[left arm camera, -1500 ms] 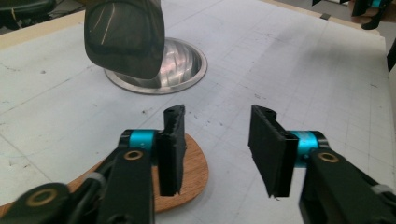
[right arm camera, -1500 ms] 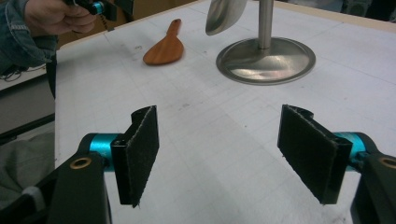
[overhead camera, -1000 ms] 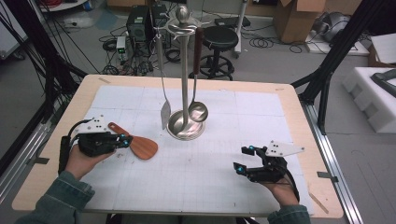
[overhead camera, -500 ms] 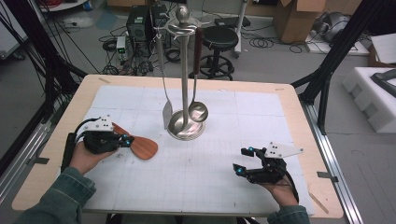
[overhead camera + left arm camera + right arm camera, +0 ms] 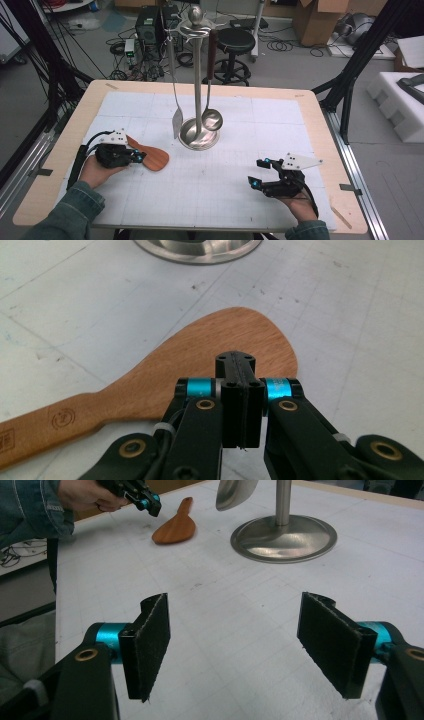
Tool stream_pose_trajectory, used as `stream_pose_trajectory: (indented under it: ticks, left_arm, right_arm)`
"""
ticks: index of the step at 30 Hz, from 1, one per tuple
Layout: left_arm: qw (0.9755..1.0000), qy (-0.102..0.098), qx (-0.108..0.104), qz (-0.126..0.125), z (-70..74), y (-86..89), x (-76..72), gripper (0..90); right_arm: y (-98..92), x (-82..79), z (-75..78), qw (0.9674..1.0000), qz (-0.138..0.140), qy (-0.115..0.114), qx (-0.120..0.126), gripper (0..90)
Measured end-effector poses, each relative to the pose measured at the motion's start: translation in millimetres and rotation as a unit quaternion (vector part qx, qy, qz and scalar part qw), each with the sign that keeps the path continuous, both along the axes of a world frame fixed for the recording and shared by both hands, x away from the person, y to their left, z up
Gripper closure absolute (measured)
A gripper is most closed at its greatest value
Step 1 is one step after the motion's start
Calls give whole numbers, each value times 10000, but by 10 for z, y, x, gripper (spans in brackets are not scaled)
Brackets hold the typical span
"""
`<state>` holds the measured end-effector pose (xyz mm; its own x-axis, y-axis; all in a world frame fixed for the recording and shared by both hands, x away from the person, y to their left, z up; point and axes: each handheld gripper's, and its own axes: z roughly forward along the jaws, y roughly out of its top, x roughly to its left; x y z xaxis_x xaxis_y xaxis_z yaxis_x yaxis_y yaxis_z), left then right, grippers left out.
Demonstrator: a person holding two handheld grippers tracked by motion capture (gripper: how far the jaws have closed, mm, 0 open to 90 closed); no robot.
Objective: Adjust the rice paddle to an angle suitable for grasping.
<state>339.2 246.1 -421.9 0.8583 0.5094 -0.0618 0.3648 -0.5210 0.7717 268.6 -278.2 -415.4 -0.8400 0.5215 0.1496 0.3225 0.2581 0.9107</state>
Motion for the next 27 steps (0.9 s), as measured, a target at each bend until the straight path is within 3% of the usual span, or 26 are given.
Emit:
stream_pose_trajectory:
  ticks: [6,13,27]
  left_arm:
    - [9999,66,82,53,-57,21,5,896]
    - [9996,94,270,-30,-120,-90,5,896]
    - [9998,30,181,-72,-146,-193,3,896]
  right_arm:
    - [-8,-16,-18,10000,5,13,-21,291]
    - [-13,-22,-1,10000,-6,-40,14,290]
    - [-11,-17,-19,10000,21,-17,-19,291]
